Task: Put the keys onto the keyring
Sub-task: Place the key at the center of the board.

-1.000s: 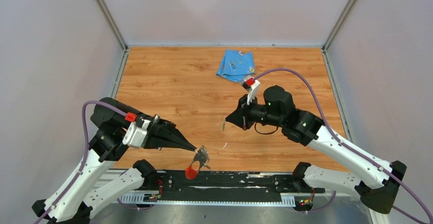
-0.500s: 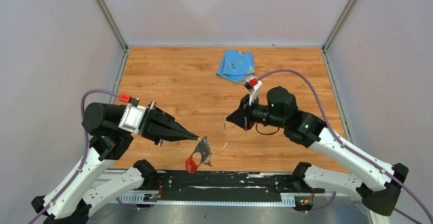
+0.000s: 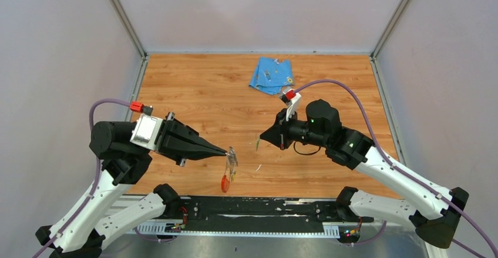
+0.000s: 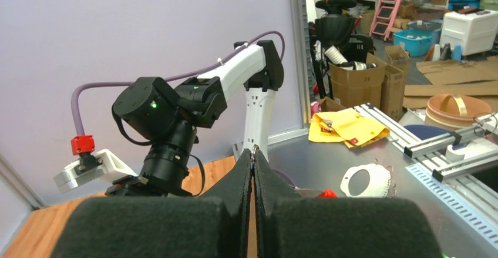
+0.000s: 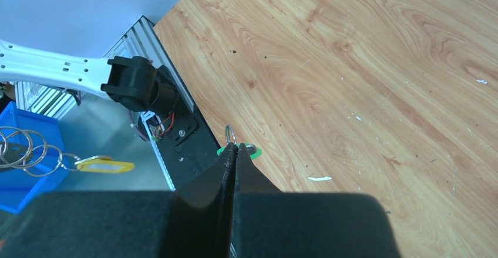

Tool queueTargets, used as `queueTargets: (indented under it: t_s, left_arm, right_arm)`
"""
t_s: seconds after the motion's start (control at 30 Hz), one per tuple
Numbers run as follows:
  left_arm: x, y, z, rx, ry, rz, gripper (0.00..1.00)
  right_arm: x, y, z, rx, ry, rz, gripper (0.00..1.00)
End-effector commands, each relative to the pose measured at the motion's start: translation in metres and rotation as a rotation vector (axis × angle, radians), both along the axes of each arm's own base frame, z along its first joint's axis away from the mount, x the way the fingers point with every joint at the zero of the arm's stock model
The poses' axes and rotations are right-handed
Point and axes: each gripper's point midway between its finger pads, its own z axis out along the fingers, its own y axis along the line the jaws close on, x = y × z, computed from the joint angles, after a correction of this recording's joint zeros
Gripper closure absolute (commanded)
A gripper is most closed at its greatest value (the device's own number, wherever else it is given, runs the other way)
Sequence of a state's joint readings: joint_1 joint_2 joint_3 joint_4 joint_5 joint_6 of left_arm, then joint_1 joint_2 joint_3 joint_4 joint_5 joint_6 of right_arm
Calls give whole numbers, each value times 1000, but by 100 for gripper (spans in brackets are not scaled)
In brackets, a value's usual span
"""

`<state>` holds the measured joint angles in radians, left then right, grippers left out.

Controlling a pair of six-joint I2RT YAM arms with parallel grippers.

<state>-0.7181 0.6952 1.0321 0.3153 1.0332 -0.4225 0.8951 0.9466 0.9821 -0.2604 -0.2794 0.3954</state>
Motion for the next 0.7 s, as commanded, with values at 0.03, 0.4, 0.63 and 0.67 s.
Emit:
queueTargets:
  t_s: [0.03, 0.4, 0.63, 0.67]
  left_arm:
    - [-13, 2, -13, 12, -106, -64, 100]
    - [-12, -5, -52, 67, -224, -134, 100]
    - [-12, -6, -57, 72, -248, -147, 100]
    - [-12, -6, -58, 73, -258, -154, 100]
  right_arm:
    - [14, -6, -5, -36, -22, -58, 100]
    - [32, -31, -150, -388, 110, -179, 100]
    - [26, -41, -210, -519, 210, -192, 100]
    - [25, -45, -218, -544, 220, -196, 100]
